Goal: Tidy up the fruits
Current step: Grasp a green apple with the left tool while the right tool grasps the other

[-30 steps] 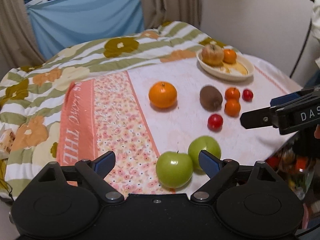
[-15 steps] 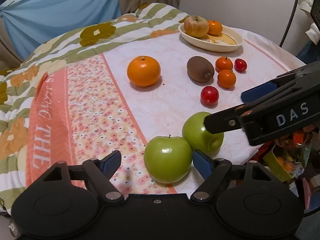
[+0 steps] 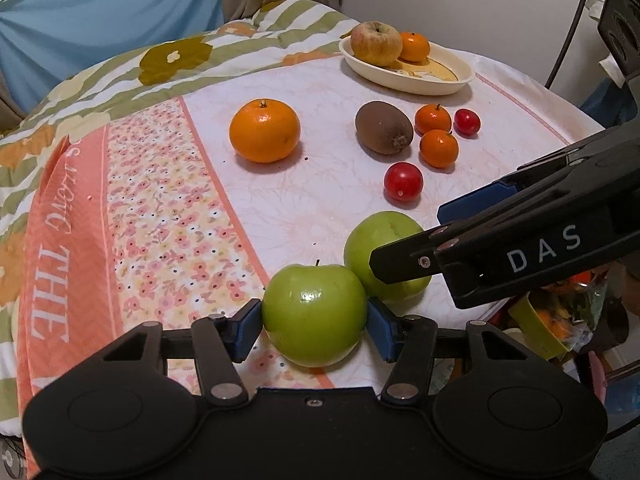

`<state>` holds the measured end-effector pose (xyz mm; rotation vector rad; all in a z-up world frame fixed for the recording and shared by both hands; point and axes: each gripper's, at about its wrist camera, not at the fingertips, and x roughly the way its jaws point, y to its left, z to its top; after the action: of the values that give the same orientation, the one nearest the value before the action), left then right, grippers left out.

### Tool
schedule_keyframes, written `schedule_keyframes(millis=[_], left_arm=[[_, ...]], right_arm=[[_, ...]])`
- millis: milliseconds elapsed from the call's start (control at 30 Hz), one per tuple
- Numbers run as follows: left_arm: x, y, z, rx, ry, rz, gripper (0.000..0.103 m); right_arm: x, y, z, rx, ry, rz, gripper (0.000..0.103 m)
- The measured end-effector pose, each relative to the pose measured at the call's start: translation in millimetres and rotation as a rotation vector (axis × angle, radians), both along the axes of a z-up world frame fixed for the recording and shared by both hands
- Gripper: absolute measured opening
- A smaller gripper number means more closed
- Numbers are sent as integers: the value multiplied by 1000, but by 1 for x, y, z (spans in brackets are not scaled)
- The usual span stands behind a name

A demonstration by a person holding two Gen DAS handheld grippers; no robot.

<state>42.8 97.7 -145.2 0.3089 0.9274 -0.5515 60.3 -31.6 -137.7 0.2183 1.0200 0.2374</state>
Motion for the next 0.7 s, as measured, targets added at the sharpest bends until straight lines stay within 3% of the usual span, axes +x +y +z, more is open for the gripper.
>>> schedule_keyframes(millis=[700], left_arm=[[-9,16,3,-26,15,94,60]], right_arm=[[9,14,-12,32,29,49,71]])
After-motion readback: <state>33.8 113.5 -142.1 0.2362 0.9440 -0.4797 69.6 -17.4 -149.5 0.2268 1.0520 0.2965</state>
